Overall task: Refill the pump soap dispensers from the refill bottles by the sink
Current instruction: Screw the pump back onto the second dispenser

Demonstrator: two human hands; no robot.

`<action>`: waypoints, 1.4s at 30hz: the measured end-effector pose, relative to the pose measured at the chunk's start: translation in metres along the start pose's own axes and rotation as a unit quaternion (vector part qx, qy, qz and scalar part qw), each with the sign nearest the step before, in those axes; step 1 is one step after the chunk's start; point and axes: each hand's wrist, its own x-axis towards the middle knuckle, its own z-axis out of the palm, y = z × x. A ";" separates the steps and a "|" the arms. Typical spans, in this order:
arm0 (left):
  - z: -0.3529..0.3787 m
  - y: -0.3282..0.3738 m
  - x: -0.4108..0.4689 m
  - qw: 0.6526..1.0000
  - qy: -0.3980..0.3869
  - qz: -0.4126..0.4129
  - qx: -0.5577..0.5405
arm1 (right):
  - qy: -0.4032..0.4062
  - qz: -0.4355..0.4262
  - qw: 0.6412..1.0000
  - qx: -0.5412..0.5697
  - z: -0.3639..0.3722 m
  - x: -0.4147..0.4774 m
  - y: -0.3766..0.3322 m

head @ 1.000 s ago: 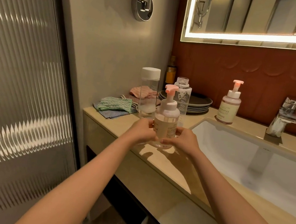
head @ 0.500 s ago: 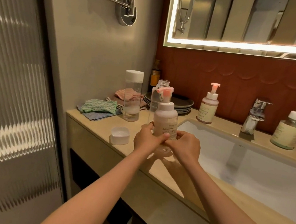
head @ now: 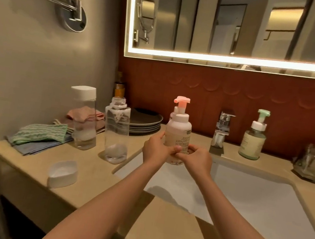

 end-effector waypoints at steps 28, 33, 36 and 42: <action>0.128 -0.017 0.148 0.998 -0.038 0.035 -0.031 | 0.010 0.100 0.993 0.057 0.012 0.167 0.085; 0.142 -0.013 0.154 0.999 -0.025 0.031 -0.032 | 0.010 0.103 0.992 0.067 0.006 0.171 0.088; 0.149 -0.012 0.156 0.999 -0.021 0.032 -0.026 | 0.007 0.098 0.995 0.008 0.003 0.175 0.084; 0.157 -0.005 0.156 1.000 -0.005 0.015 -0.001 | 0.019 0.121 0.988 -0.097 -0.001 0.175 0.073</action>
